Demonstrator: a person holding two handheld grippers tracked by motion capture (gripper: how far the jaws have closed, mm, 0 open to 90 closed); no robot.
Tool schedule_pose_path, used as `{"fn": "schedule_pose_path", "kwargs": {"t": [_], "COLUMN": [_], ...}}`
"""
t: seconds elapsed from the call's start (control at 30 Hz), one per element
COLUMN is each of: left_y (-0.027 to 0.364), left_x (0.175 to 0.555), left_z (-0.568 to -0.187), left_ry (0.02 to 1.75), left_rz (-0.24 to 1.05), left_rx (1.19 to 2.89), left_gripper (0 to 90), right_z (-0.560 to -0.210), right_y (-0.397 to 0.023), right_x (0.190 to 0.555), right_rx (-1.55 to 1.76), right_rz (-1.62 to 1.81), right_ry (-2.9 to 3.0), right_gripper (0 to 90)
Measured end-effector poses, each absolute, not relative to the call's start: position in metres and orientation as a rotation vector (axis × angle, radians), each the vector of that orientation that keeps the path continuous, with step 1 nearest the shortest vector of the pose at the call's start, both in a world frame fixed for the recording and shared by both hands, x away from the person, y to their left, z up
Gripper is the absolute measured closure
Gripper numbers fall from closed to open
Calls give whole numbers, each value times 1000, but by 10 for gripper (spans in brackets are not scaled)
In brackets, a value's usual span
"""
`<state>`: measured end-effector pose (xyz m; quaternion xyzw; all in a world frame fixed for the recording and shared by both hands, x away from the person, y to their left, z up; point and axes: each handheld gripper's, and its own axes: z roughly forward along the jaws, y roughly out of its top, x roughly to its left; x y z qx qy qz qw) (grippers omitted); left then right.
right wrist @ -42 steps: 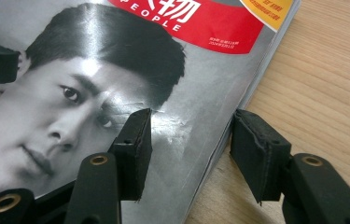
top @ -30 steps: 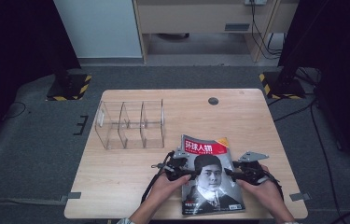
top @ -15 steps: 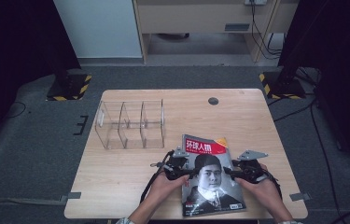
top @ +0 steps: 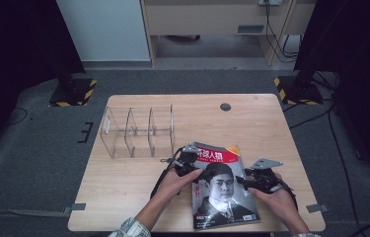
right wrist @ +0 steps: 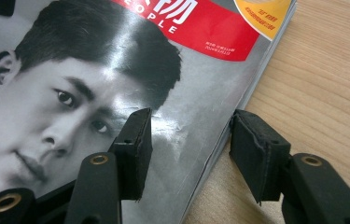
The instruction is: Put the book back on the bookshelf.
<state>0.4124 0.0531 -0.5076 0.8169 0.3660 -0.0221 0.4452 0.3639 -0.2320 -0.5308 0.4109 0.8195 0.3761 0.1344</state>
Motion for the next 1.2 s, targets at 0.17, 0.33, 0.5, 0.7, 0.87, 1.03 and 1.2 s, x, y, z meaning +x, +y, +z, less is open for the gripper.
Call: {"fn": "schedule_pose_path", "kwargs": {"t": [0.17, 0.33, 0.5, 0.7, 0.87, 1.03, 1.2], "left_y": [56, 55, 55, 59, 60, 58, 52], "left_x": [418, 421, 423, 425, 425, 426, 429], "left_z": [-507, -505, -503, -505, -505, -503, -498], "left_ry": [920, 920, 920, 975, 977, 963, 942], "left_rz": [-33, -9, 1, -3, -7, -8, 3], "left_rx": [2025, 2029, 2034, 2011, 1999, 2006, 2031], "left_gripper": [333, 436, 514, 633, 674, 674, 669], "right_z": [-531, -531, -532, -531, -532, -532, -532], "right_y": [-230, -229, -226, -226, -230, -228, -222], "right_x": [365, 365, 365, 365, 370, 373, 373], "right_rx": [1198, 1191, 1169, 1208, 1256, 1256, 1209], "right_rz": [1097, 1093, 1105, 1095, 1085, 1098, 1097], "right_ry": [2370, 2368, 2370, 2370, 2333, 2337, 2368], "right_gripper": [494, 496, 495, 437, 357, 356, 362]}}
